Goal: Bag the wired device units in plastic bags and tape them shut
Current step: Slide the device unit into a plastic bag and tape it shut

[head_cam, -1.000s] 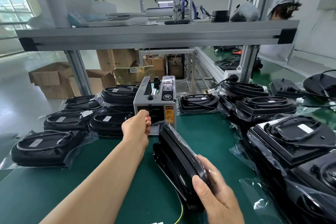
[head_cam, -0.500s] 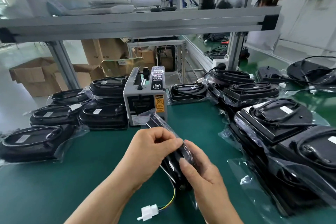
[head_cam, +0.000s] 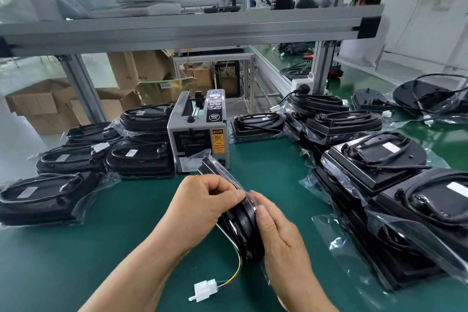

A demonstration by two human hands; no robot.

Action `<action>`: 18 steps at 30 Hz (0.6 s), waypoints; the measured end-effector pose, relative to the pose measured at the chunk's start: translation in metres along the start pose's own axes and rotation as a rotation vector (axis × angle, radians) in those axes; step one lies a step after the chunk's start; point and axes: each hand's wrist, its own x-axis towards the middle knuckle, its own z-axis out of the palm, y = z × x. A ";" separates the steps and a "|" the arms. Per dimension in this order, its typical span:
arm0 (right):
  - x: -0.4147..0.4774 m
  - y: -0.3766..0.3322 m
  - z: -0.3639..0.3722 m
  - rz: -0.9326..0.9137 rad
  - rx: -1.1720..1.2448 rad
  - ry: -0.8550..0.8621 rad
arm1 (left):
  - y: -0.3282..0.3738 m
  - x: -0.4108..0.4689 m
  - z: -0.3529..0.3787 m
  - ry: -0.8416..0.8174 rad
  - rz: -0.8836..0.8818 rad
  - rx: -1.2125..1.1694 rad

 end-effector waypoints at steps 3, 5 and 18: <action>0.000 0.001 0.000 0.007 -0.005 -0.003 | 0.000 0.001 0.000 0.021 -0.002 0.050; 0.000 0.001 -0.001 0.003 -0.013 -0.003 | 0.000 0.001 0.000 0.027 -0.001 0.071; 0.000 0.000 -0.004 -0.016 -0.043 -0.004 | 0.000 0.008 -0.004 -0.039 -0.013 -0.008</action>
